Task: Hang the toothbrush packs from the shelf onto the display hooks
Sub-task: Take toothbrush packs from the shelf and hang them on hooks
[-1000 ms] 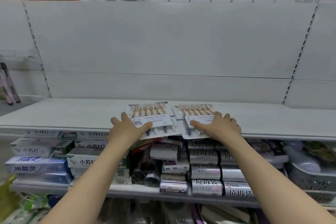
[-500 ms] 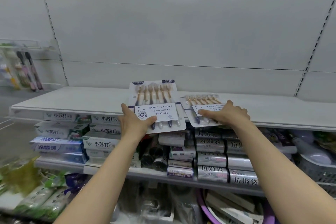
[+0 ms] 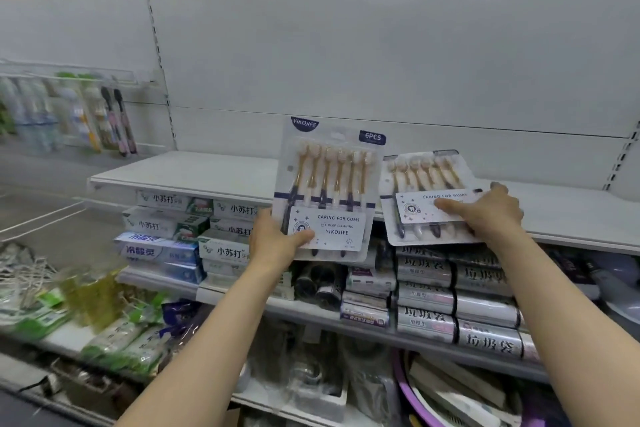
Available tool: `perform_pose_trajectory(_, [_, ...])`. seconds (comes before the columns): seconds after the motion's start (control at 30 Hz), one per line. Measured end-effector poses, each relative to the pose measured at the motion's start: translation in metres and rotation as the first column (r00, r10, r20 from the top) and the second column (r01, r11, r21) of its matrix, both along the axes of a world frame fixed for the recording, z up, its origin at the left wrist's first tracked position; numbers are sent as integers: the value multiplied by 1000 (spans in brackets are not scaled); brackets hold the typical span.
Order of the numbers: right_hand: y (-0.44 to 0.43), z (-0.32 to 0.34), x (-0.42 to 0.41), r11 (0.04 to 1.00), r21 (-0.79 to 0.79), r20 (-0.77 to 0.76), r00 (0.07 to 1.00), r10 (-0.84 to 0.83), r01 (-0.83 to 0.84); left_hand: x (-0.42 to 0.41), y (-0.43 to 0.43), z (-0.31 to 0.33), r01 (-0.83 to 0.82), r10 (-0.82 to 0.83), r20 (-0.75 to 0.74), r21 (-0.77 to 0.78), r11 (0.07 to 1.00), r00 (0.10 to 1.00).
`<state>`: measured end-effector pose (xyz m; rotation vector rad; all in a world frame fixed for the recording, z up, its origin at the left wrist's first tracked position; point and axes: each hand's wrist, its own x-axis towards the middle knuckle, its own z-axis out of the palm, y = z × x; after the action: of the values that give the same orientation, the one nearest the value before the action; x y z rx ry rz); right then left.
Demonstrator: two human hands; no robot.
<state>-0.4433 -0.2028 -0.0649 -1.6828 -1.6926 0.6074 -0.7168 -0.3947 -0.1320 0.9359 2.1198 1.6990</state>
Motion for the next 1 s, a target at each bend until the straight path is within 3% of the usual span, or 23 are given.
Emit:
perform_pose_trajectory(0.1, [-9, 9, 4, 990, -44, -430, 897, 104, -136, -2, -9, 1, 30, -38, 87, 91, 995, 995])
perform_pose_trajectory(0.17, [-20, 18, -3, 971, -30, -536, 824, 184, -236, -6, -17, 5, 50, -76, 158, 160, 986, 985])
perform_pose_trajectory(0.5, [-112, 49, -120, 848, 420, -613, 588, 528, -323, -114, -124, 21, -50, -79, 282, 422, 905, 956])
perform_pose_trajectory(1.0, [-316, 6, -478, 759, 407, -721, 331, 609, -508, -378, -400, 21, -175, 117, 150, 465, 868, 982])
